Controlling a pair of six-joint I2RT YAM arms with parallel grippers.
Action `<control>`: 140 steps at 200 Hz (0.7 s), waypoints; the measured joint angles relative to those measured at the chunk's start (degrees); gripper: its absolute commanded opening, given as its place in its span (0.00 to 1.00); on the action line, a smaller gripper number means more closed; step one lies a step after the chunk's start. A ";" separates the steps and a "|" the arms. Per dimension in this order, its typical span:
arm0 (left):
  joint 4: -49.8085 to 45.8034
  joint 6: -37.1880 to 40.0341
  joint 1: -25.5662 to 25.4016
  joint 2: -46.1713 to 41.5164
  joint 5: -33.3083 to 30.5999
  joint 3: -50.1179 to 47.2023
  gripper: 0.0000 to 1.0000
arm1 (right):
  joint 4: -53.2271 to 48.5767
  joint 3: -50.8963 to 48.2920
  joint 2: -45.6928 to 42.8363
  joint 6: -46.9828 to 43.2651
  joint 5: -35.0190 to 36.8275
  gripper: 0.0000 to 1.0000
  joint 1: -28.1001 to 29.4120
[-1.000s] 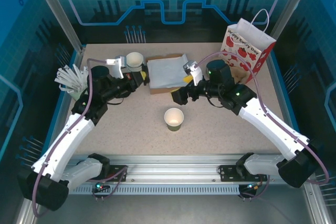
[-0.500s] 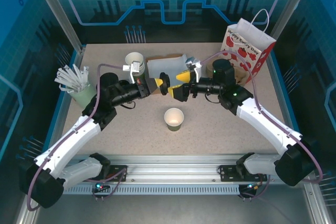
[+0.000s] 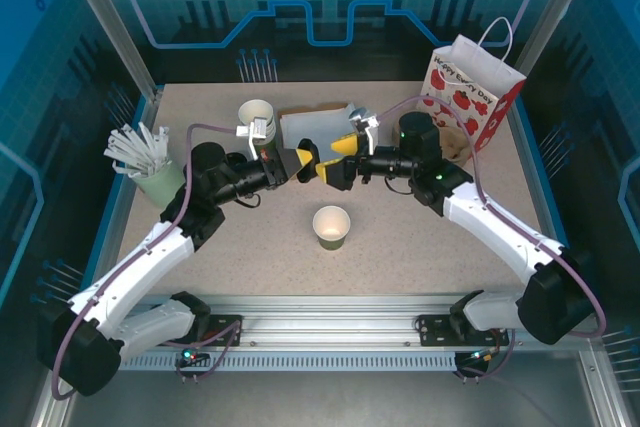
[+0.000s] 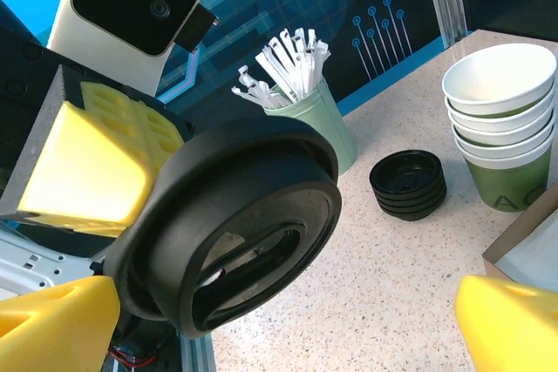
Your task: Pack the takeout coffee
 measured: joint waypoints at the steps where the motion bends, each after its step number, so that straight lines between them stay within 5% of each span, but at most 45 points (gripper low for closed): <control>1: 0.02 0.00 0.00 0.00 0.00 0.00 0.01 | 0.02 -0.09 -0.02 0.02 -0.04 0.99 -0.04; 55: 0.85 -0.24 0.00 0.02 -0.48 -1.53 0.00 | 0.76 -3.39 -1.38 0.22 -2.23 0.91 -2.62; 140: 1.03 -1.49 -0.07 0.02 -1.77 -1.55 0.00 | -4.92 -2.86 -2.99 -6.82 -0.22 0.73 0.92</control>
